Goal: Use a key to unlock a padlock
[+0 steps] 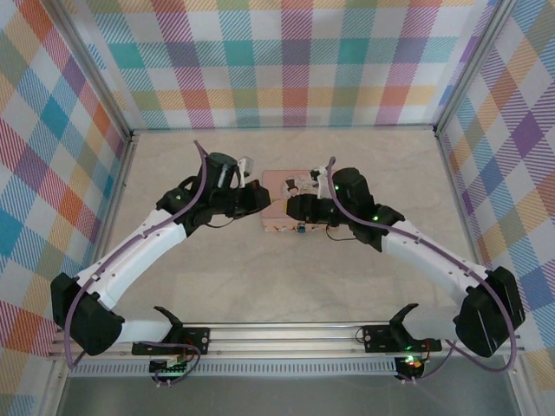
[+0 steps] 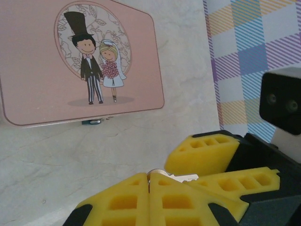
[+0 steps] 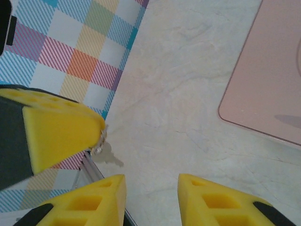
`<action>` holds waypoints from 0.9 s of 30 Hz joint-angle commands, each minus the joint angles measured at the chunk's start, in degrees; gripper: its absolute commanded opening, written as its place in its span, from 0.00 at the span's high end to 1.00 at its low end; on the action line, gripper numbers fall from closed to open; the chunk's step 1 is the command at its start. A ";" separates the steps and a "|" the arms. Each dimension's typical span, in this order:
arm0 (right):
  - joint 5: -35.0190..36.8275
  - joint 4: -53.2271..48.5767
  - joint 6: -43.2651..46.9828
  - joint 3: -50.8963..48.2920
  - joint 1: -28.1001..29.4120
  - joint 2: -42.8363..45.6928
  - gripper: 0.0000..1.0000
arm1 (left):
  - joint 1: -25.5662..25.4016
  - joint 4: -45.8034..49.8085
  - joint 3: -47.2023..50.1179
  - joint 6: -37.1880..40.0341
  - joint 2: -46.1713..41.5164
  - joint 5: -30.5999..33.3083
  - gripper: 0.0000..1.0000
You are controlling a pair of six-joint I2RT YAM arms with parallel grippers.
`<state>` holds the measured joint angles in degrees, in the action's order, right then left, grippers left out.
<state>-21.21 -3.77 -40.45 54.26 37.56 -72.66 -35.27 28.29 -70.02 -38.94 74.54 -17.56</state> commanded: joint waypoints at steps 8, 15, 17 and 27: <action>-5.59 8.69 -6.93 1.65 -0.54 -1.34 0.67 | -2.17 -1.65 -1.08 1.54 0.54 -0.28 1.00; -6.51 10.31 -8.93 1.84 -1.53 -2.25 0.72 | -2.87 -2.01 -1.23 1.42 0.36 -0.06 1.00; -7.28 9.93 -8.97 2.42 -1.53 -2.90 0.73 | -3.05 -2.01 -1.34 1.49 0.27 0.16 1.00; -9.03 10.29 -9.71 2.43 -1.70 -3.54 0.95 | -3.49 -3.04 -1.02 1.64 -1.03 1.03 1.00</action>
<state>-28.23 4.86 -49.71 54.98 36.18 -76.03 -37.87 27.66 -70.02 -38.09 74.81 -16.84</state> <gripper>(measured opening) 0.067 0.049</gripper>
